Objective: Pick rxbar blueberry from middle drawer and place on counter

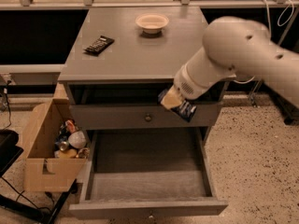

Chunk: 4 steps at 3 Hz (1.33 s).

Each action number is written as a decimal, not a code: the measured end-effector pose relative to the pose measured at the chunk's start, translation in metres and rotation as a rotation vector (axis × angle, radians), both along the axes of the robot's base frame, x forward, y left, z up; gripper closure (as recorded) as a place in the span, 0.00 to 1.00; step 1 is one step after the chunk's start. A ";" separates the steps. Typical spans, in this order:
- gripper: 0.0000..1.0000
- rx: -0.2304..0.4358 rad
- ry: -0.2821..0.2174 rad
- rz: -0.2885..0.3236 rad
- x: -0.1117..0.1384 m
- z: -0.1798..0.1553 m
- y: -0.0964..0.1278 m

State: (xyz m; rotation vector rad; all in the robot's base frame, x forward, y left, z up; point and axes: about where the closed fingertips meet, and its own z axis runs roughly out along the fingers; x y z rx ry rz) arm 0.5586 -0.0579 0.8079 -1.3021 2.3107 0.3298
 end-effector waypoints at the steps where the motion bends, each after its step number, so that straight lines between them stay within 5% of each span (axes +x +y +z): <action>1: 1.00 0.007 -0.062 -0.063 0.047 0.051 -0.012; 3: 1.00 0.006 -0.156 -0.080 0.151 0.092 -0.003; 4: 1.00 0.035 -0.173 -0.073 0.202 0.076 0.017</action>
Offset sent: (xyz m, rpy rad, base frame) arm 0.1708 -0.0174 0.1307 -0.0041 -0.1876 -0.1424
